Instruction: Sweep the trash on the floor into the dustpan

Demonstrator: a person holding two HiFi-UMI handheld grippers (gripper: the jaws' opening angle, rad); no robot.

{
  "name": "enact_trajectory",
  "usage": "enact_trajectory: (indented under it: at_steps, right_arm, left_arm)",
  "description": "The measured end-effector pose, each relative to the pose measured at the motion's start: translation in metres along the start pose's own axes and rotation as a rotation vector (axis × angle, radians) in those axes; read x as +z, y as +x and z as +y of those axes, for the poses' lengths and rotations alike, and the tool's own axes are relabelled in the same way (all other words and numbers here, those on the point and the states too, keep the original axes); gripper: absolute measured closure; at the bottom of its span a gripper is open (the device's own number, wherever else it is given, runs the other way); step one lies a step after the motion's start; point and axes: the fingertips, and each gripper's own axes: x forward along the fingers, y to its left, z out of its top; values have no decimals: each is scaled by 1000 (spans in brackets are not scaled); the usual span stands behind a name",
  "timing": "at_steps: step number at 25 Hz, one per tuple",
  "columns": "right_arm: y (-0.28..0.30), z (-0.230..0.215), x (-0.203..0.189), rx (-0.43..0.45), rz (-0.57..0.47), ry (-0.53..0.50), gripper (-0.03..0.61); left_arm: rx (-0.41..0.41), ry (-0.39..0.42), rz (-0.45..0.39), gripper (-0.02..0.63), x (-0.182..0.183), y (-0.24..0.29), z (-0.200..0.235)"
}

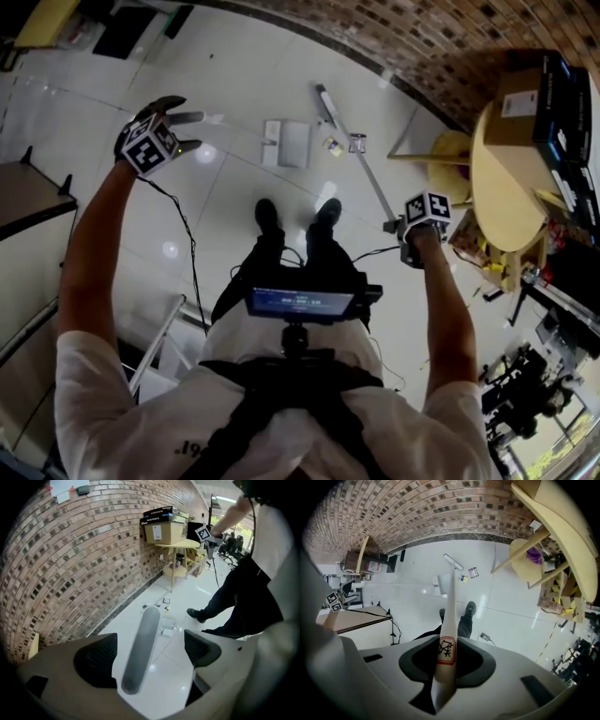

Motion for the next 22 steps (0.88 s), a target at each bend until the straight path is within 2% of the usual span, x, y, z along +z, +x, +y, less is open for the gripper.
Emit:
enact_trajectory:
  at_steps: [2,8,10,12,14,16,18,19,20,22]
  right_arm:
    - [1,3,-3,0,7,2,505]
    - [8,15,-18,-7,48,-21,505]
    - [11,20,-23,0,59,-32,505]
    - [13,22,-25,4,70,-46,505]
    - [16,25,-27,8,82,-58,505]
    - [18,28,-30,7,91,-70,505]
    - [19,29,-31,10,91,-77,505]
    - [19,29,-33,16,90,-78,505]
    - [20,30,-35,23,92,-78,505]
    - [22,33,-44,38,105,-84,505]
  left_arm:
    - [-23,23,24,161,-2,12,2]
    - [-133,15,77,164,-11,42,-15]
    - [-121,36,98,169,-14,48,-14]
    - [-69,64,134,270,-18,47,-2]
    - [-50,98,154,440,-20,47,4]
    - [-75,158,186,485,-21,46,0]
    - [-116,221,231,569,-19,46,-7]
    - [-133,241,248,585,-17,46,-10]
    - [-147,248,258,614,-14,46,-13]
    - [-158,221,270,614,-10,48,-19]
